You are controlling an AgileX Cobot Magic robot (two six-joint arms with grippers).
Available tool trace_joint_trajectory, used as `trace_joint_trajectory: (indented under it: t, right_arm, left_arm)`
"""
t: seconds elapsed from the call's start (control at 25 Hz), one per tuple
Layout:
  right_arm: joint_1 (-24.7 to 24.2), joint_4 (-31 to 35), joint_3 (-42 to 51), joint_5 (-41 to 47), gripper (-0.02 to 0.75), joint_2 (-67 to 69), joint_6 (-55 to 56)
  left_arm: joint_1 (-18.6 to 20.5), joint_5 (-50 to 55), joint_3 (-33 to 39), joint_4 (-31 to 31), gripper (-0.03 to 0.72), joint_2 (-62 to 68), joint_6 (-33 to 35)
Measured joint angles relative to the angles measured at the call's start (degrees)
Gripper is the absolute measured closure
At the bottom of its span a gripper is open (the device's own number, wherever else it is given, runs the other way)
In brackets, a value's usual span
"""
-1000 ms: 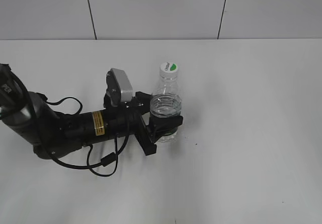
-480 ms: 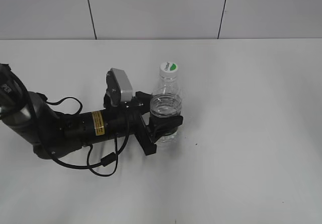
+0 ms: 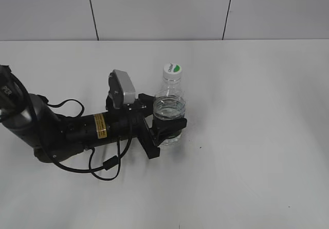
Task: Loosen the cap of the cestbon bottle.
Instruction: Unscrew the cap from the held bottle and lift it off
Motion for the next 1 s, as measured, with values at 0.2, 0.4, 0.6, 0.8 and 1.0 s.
trace_joint_trajectory:
  t: [0.2, 0.4, 0.6, 0.8, 1.0]
  right_arm:
    - [0.00, 0.41, 0.00, -6.37, 0.149, 3.42, 0.84]
    - [1.12, -0.96, 0.00, -7.09, 0.149, 4.95, 4.19]
    - [8.91, -6.10, 0.25, -6.57, 0.149, 7.84, 4.55]
    - [18.19, -3.99, -4.63, 2.59, 0.149, 8.68, 5.60]
    - [22.62, 2.68, -15.15, 19.06, 0.149, 10.48, 6.04]
  left_arm:
    - [0.00, 0.00, 0.00, 0.00, 0.279, 0.04, 0.00]
    - [0.00, 0.00, 0.00, -0.06, 0.279, 0.04, 0.00]
    - [0.00, 0.00, 0.00, -0.06, 0.279, 0.04, 0.00]
    - [0.00, 0.00, 0.00, -0.10, 0.279, 0.04, 0.00]
    - [0.00, 0.00, 0.00, -0.10, 0.279, 0.04, 0.00]
